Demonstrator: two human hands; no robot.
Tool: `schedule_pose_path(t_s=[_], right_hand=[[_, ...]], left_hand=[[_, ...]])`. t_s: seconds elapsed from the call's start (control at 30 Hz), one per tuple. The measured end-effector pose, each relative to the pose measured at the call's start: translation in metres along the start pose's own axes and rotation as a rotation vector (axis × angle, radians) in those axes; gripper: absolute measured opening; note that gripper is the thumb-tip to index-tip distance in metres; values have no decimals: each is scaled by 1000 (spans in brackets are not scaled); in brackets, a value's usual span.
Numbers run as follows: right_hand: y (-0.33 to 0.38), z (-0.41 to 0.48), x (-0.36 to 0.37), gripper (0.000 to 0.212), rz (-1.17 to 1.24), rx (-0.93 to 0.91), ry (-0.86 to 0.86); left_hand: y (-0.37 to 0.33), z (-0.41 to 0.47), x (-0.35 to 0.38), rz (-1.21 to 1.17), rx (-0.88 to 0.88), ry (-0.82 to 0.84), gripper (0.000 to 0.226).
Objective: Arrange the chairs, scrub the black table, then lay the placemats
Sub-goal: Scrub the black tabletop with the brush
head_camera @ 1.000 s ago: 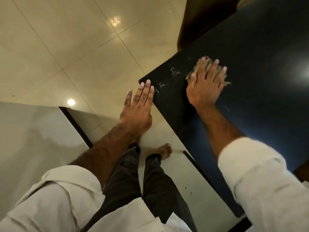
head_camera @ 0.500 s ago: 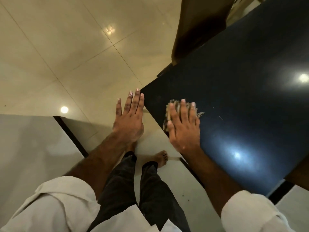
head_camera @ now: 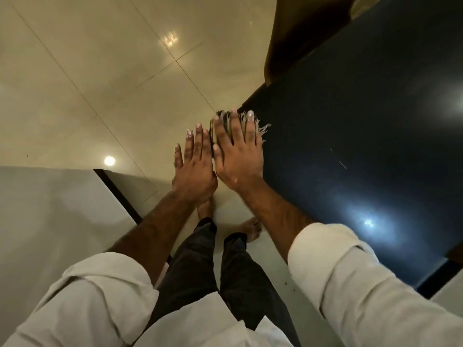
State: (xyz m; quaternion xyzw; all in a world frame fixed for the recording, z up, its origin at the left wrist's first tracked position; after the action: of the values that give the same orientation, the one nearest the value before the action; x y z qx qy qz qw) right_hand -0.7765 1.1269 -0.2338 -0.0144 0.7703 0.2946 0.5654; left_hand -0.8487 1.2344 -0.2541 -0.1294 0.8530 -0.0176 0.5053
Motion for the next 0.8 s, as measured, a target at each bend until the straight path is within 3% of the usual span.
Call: schedule_pose_path(t_s=[0.07,0.17,0.27,0.43,0.63,0.8], right_hand=[[-6,-38,4,72,10,-24,64],[-31,-100,0,75,20,6,131],[-73,-145,-18,80,64,171,111],[-97,-95,-45,78,74,387,-60],[-36,51,-32,74,27,139,-42],[6,41,-5,70,-10,-81,65]], left_hand=[[-7,-2,-7,84,32,-7,91],[-19,-4,-16,169,78,-8,104],[-26,-4,-18,182,74,-6,108],[-14,-8,-11,44,-70,15,110],[-1,-18,2,-5,-160,9,108],[7,-20,-5,-28,-229,-32,109]])
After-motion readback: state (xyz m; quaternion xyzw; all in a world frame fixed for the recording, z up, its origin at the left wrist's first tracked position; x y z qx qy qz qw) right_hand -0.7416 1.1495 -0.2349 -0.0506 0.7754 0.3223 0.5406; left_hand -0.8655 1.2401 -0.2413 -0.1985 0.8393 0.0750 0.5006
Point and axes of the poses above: each hand's wrist, its own z-axis towards the middle knuckle, its own x-axis out of the palm, y = z × x, the point moved 6 cm from there along z, towards the middle knuckle, and after that the axes turned 15 degrees about z, right-handed, at the moved point
